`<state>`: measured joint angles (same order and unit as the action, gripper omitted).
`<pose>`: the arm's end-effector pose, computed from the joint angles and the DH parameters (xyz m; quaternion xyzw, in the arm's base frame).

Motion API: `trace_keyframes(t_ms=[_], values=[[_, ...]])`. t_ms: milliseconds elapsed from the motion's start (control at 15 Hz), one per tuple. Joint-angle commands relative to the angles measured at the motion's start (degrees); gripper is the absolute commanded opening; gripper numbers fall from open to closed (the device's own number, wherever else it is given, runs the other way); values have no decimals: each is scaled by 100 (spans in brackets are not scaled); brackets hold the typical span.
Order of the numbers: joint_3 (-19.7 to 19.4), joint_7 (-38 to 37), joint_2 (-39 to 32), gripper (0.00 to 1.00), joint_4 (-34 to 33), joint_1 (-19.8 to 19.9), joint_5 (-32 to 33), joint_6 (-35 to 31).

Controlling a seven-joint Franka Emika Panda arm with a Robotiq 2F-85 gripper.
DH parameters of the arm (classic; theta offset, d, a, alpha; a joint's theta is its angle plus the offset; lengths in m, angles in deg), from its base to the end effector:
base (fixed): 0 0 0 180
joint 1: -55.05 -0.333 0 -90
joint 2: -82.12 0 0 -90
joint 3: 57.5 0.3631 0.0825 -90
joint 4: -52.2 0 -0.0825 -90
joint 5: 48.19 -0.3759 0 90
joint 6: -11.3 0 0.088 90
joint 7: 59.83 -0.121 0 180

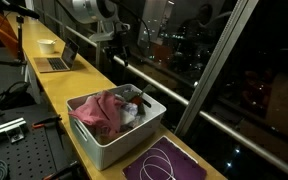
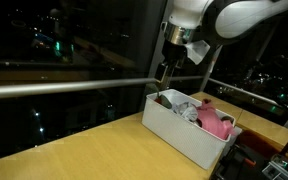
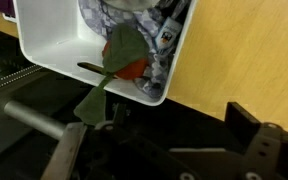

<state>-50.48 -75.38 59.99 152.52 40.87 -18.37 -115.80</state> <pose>0.6403 0.2155 0.3983 0.9626 0.1888 0.1005 0.1662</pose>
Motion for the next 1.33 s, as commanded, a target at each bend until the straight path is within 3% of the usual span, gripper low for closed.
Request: trace_keyframes(t_ms=[0,400,733,1267], values=[[-294,263,-736,100,-1052,-56,-47,168],[-791,711,-1549,100,-2494,150,-259,527],[-670,1245,-1808,100,-3244,216,-758,846],[-582,1474,-2691,100,-4041,162,-1324,1017]])
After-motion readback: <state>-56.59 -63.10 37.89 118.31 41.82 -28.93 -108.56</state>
